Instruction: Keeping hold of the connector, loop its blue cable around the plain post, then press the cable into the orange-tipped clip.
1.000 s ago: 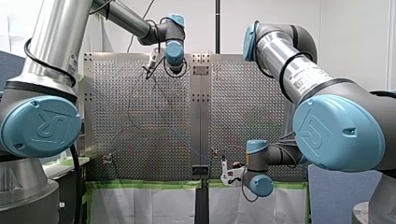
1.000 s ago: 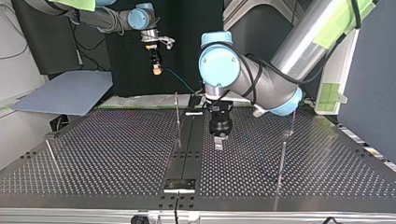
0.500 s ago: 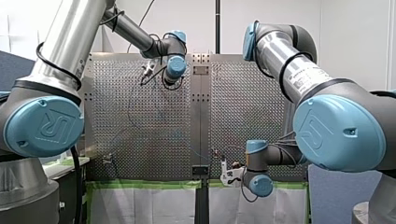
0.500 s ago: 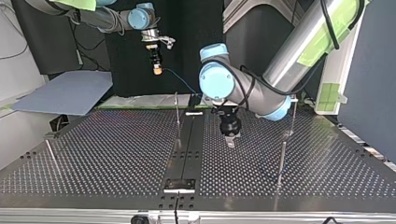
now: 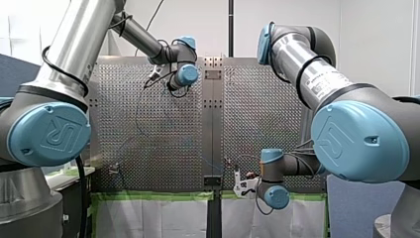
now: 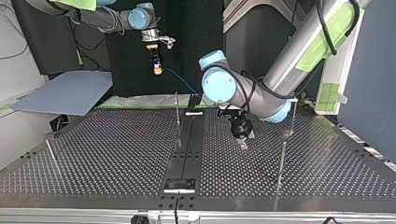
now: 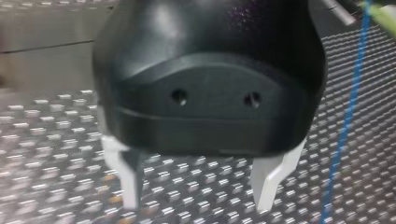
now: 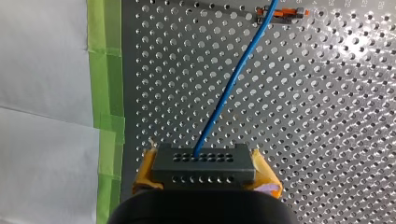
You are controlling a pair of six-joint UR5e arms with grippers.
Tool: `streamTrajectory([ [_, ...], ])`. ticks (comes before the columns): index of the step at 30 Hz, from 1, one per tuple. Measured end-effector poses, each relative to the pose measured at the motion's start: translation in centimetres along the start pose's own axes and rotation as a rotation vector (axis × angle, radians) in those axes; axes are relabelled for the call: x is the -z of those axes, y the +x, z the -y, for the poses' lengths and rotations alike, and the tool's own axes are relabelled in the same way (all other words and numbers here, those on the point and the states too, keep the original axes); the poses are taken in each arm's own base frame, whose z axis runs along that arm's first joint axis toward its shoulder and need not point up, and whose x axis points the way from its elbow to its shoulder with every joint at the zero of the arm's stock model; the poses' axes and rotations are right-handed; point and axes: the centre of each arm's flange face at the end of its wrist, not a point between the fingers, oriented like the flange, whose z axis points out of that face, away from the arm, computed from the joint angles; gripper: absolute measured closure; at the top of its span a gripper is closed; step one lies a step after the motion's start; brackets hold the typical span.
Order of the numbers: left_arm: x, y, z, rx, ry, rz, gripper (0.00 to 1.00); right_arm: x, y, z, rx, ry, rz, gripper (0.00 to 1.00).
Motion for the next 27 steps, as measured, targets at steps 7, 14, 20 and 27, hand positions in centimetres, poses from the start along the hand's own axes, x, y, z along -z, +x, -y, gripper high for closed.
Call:
streamTrajectory([
  [7,-0.7,1.0,1.3,0.016,0.032,0.0,0.01,0.0,0.0,0.1,0.0,0.001,0.0,1.0],
  [14,-1.9,1.2,1.3,0.032,0.07,0.025,0.01,0.0,0.0,0.0,0.0,0.001,-0.001,1.0],
  [20,-3.1,1.6,1.0,0.018,0.07,0.025,0.01,0.0,0.0,0.0,0.0,0.001,-0.003,1.0],
  [27,-4.8,3.1,1.3,0.021,0.049,-0.008,0.01,0.0,0.0,0.1,0.0,0.001,-0.001,1.0],
])
